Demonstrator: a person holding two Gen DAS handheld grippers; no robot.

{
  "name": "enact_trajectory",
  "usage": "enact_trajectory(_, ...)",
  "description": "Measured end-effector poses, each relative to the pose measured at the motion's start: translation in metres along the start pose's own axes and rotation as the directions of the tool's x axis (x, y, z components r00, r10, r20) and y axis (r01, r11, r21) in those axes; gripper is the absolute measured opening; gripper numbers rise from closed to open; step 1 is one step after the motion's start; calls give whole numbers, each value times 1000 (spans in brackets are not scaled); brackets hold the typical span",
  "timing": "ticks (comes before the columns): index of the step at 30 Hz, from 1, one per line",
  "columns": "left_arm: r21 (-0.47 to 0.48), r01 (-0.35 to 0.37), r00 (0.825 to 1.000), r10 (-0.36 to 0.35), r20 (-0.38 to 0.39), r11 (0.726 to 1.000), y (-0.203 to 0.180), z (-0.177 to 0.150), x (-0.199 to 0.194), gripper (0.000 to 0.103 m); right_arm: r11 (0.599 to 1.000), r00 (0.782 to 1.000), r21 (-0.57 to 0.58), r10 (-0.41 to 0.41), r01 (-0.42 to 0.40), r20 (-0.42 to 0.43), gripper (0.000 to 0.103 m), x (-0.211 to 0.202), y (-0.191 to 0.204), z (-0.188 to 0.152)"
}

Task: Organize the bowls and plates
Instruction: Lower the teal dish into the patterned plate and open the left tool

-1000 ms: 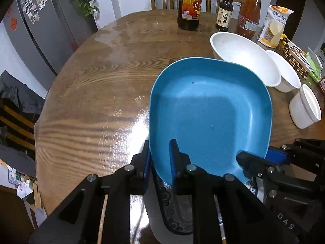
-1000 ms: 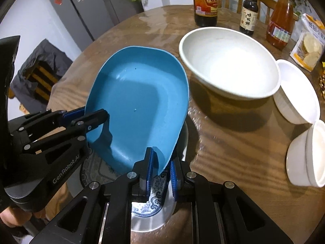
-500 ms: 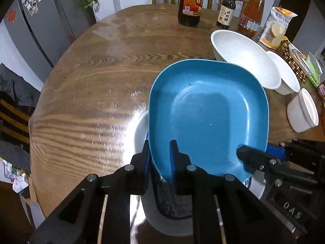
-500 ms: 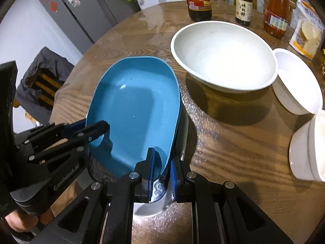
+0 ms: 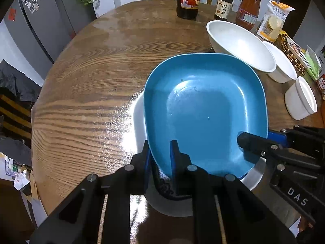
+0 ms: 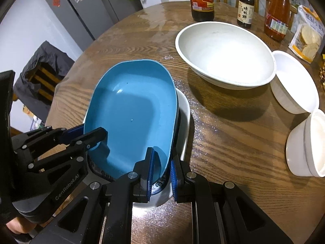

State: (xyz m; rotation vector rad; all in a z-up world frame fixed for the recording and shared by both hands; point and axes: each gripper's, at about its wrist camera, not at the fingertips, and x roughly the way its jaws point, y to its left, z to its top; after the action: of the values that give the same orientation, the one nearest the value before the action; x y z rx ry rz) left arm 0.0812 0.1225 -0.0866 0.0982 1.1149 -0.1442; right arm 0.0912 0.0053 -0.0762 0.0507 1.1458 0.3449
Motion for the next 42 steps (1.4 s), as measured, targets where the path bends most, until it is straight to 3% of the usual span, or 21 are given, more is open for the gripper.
enact_trajectory(42, 24, -23, 1000, 23, 18, 999, 1, -1, -5, 23, 1000, 999, -2, -27, 27, 20, 18, -7, 4, -1)
